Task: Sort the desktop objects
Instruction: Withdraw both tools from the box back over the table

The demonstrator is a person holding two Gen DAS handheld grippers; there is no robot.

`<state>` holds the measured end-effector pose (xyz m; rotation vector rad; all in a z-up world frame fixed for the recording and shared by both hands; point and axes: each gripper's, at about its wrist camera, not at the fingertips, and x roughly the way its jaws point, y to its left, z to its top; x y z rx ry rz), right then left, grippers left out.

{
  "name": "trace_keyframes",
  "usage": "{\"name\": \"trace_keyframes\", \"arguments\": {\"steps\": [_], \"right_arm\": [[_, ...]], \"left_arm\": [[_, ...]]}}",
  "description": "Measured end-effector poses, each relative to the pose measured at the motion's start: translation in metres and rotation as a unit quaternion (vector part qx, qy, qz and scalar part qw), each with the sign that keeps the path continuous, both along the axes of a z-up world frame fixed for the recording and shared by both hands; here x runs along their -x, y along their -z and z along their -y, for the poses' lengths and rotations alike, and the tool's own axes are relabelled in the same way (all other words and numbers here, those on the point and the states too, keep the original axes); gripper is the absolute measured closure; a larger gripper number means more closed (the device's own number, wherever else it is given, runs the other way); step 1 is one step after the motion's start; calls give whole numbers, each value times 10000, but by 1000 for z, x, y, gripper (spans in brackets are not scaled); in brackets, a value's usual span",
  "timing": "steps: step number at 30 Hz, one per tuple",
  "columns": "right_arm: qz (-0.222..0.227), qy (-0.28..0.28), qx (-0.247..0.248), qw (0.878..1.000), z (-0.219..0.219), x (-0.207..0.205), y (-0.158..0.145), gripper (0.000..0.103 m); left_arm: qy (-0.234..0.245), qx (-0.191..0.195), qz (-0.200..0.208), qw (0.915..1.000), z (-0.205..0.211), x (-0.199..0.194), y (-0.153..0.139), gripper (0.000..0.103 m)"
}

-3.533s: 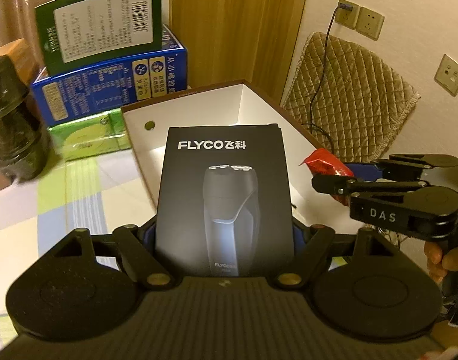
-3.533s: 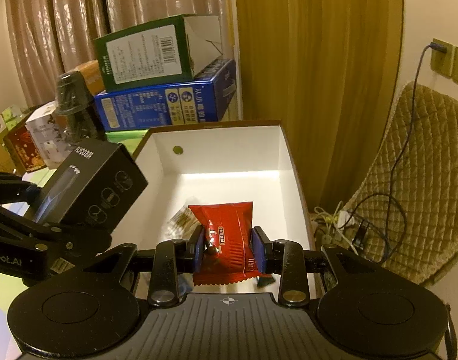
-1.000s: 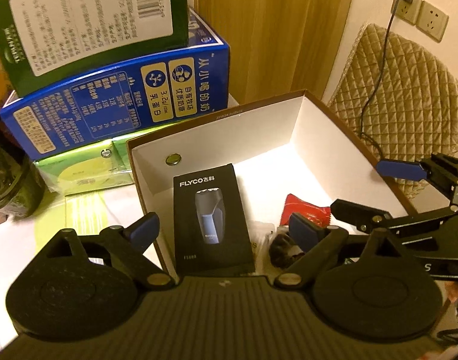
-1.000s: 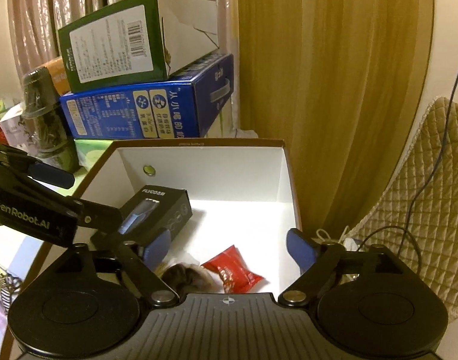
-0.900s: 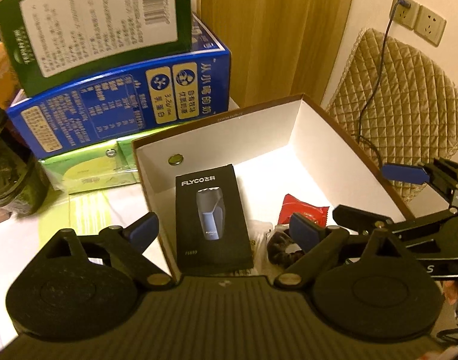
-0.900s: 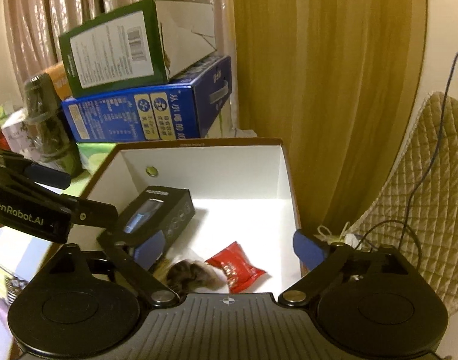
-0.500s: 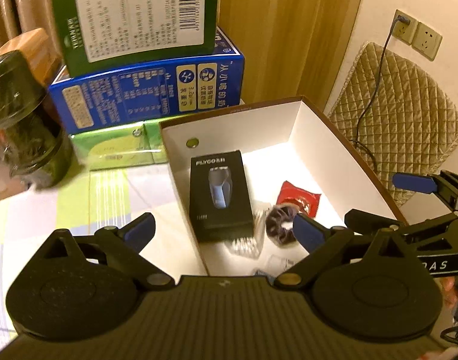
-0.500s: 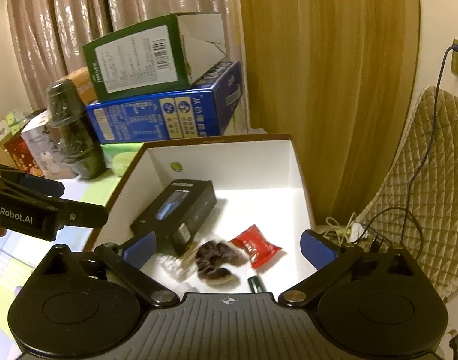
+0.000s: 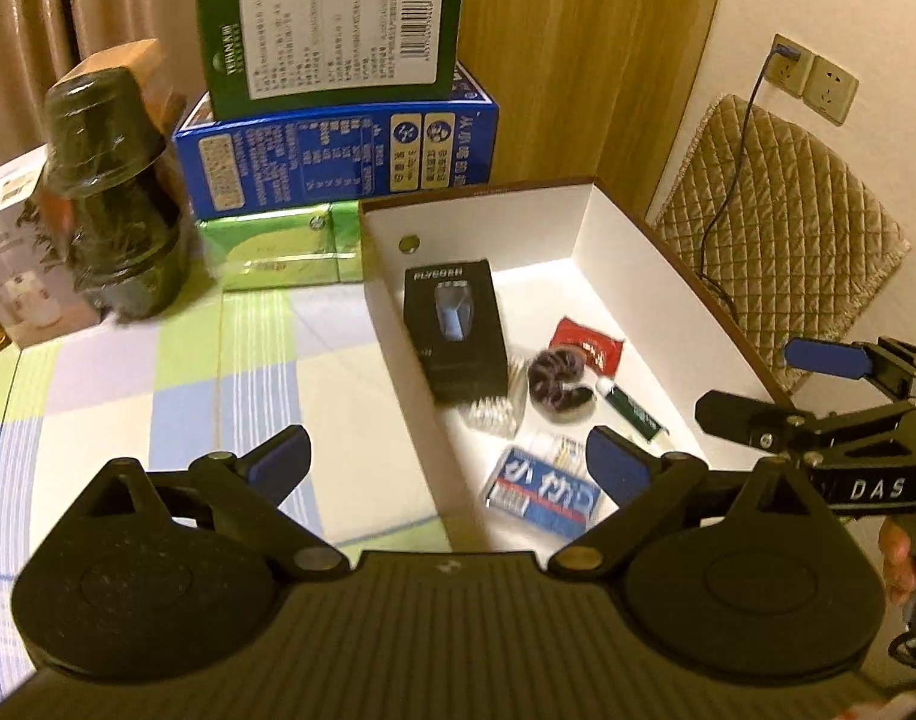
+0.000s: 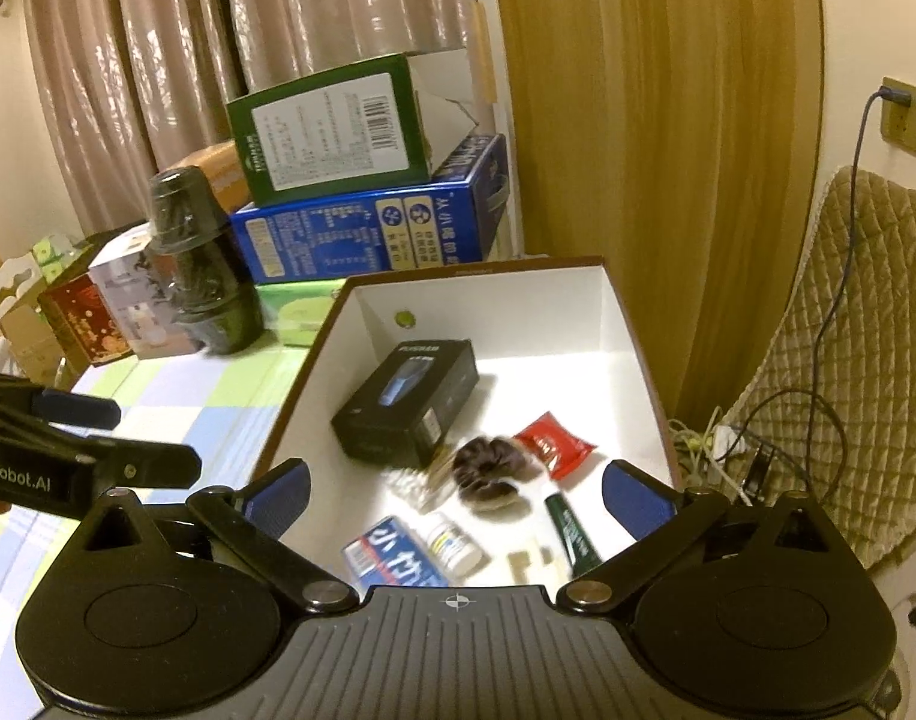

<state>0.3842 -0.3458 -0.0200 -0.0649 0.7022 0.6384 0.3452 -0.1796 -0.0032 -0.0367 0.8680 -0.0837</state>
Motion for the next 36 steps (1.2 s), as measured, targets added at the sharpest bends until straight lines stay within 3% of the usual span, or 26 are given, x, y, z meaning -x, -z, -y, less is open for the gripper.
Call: {"name": "trace_keyframes", "arguments": {"steps": [21, 36], "right_arm": [[-393, -20, -27, 9992, -23, 109, 11, 2], [-889, -639, 236, 9937, -84, 152, 48, 2]], "left_arm": [[-320, 141, -349, 9988, -65, 125, 16, 6], [-943, 260, -777, 9922, -125, 178, 43, 6]]}}
